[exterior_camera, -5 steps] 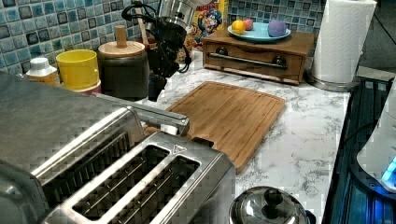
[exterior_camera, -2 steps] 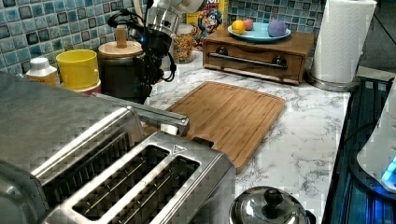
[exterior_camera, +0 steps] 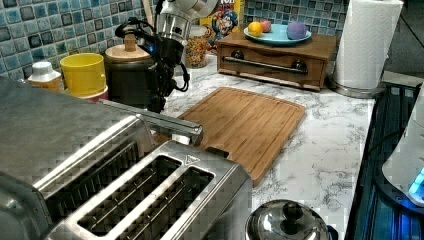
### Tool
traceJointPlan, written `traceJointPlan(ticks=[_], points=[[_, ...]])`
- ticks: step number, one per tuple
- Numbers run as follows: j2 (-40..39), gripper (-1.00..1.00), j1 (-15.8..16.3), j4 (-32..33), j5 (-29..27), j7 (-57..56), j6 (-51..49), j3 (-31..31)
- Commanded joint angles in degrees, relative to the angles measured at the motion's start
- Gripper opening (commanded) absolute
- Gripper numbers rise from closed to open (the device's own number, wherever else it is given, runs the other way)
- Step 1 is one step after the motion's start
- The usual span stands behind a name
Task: Close the oven.
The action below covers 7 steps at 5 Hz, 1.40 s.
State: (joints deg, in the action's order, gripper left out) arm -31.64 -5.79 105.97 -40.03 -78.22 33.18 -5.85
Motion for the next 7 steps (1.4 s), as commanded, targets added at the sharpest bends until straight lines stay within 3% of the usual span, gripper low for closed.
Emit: traceJointPlan(ticks=[1, 2, 4, 6, 7], points=[[-5.84, -1.00, -0.50, -13.92, -2.75, 4.85, -12.44, -3.59], [-4.24, -1.00, 0.81, -10.22, -3.59, 4.09, -9.12, -4.16], [2.01, -1.00, -0.06, -4.91, -9.07, 2.92, -6.88, -6.44], [10.55, -1.00, 3.59, -3.75, -8.92, 4.59, -6.08, -8.90], [11.01, -1.00, 7.24, -6.07, -4.56, 7.69, -5.28, -9.93]])
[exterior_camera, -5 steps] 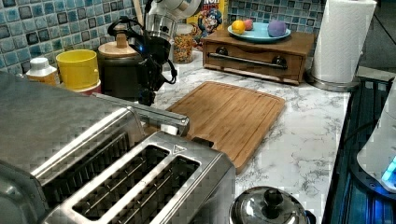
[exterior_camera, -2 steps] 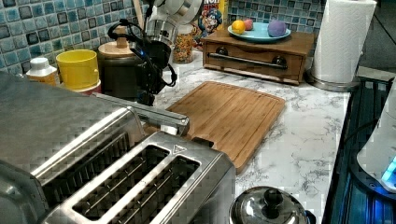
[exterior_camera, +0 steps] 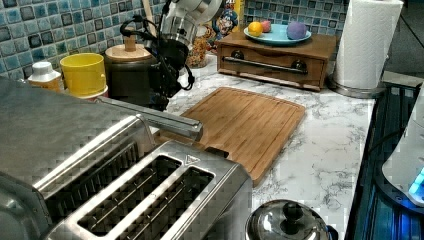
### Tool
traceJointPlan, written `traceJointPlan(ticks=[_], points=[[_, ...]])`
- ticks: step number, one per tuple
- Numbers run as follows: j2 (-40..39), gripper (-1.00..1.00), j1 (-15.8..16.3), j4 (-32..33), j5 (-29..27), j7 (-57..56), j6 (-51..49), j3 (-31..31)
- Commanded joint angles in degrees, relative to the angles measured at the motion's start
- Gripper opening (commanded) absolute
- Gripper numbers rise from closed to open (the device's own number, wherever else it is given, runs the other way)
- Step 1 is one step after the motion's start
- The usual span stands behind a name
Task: Close the oven.
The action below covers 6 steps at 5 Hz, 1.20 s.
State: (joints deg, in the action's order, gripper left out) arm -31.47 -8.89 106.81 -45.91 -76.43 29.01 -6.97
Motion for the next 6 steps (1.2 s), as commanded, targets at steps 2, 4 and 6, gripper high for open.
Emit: traceJointPlan(ticks=[2, 4, 6], points=[[7.90, -1.00, 19.36, -10.26, 16.74, 19.25, 2.93, -7.54], [8.42, -1.00, 24.16, -12.57, 29.67, 29.47, 4.01, -7.52], [11.39, -1.00, 29.12, -12.62, 42.16, 38.70, 4.37, -6.58]])
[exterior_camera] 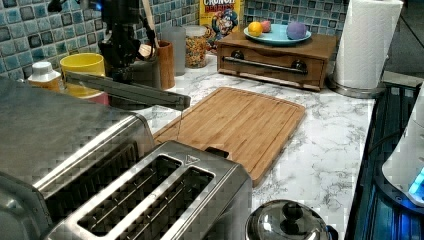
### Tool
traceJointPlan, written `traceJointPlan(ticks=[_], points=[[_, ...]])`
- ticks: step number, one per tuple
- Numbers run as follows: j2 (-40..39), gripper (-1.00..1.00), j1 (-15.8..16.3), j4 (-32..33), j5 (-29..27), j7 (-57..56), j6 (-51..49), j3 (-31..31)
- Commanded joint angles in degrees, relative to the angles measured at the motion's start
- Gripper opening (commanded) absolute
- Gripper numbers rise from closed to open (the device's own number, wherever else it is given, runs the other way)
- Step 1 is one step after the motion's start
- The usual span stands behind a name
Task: Close the oven.
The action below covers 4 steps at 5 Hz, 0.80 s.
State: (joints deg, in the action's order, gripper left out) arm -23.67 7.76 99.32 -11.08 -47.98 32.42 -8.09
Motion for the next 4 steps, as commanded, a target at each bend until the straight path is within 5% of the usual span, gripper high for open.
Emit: traceJointPlan(ticks=[1, 3, 4], points=[[3.60, -1.00, 17.05, -8.03, 16.16, 17.99, -2.32, -3.91], [3.31, -1.00, 19.23, -11.80, 21.62, 25.02, -6.55, -0.75], [8.46, -1.00, 15.68, -7.00, 16.23, 22.51, -1.77, -1.76]])
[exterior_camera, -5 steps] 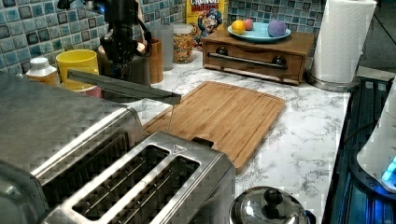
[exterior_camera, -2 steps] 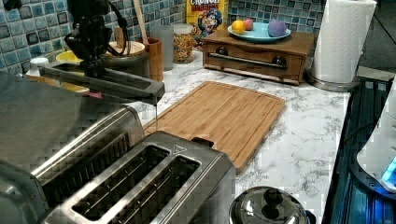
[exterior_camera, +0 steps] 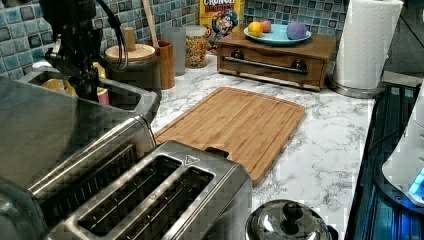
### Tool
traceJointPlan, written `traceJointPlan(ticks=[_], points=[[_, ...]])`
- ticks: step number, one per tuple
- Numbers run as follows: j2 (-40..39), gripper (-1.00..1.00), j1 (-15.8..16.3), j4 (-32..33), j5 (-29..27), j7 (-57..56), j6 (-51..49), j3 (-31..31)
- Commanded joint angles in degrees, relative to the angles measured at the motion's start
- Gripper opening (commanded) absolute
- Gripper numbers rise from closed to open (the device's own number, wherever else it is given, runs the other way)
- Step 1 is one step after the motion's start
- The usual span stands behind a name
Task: Close the oven.
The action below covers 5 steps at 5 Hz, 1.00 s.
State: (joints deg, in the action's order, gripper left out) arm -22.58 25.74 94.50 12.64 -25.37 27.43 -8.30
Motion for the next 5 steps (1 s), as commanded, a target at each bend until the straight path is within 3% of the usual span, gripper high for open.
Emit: traceJointPlan(ticks=[1, 2, 5], points=[[13.94, -1.00, -4.46, 2.45, -15.49, -7.83, 6.15, -2.17], [19.02, -1.00, -4.04, 6.18, -16.82, -7.67, 8.13, -2.75], [19.03, -1.00, -3.40, 6.18, -16.87, -7.71, 8.13, -2.07]])
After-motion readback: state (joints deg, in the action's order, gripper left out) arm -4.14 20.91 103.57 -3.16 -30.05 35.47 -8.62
